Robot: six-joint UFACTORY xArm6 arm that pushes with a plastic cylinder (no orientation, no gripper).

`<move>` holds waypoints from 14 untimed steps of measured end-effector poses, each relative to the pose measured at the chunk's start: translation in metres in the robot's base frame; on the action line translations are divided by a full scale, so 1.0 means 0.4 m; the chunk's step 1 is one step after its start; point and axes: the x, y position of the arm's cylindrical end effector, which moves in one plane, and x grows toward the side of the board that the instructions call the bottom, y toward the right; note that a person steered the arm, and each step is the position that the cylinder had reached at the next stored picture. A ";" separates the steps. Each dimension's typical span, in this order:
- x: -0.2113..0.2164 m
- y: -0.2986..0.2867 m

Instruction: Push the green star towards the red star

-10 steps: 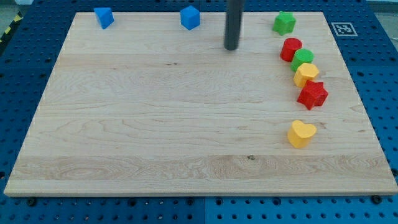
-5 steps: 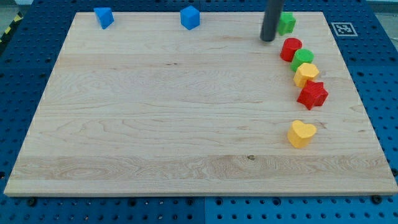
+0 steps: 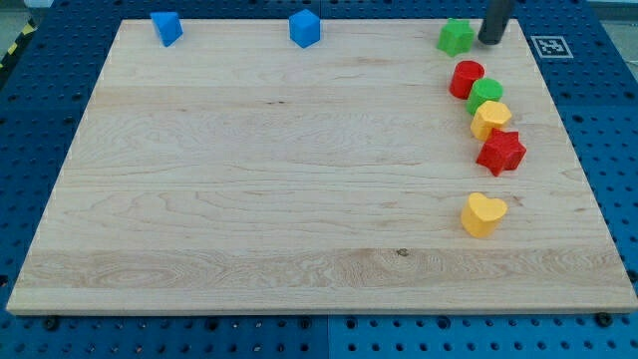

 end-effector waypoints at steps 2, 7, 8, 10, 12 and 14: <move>0.000 -0.112; -0.051 -0.213; -0.050 -0.276; 0.056 -0.296; 0.183 -0.373; 0.318 -0.453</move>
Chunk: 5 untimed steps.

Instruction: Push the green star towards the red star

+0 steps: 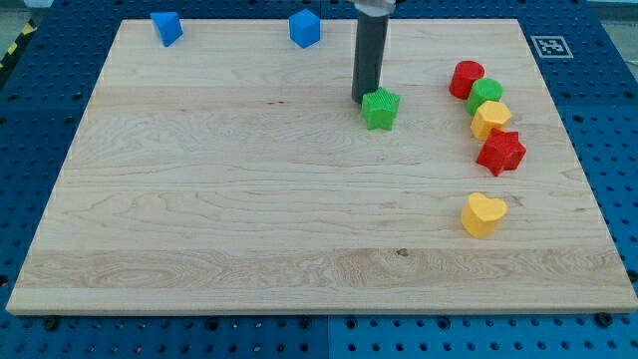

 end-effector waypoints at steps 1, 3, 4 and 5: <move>0.065 -0.006; 0.049 -0.006; 0.016 0.004; 0.052 0.007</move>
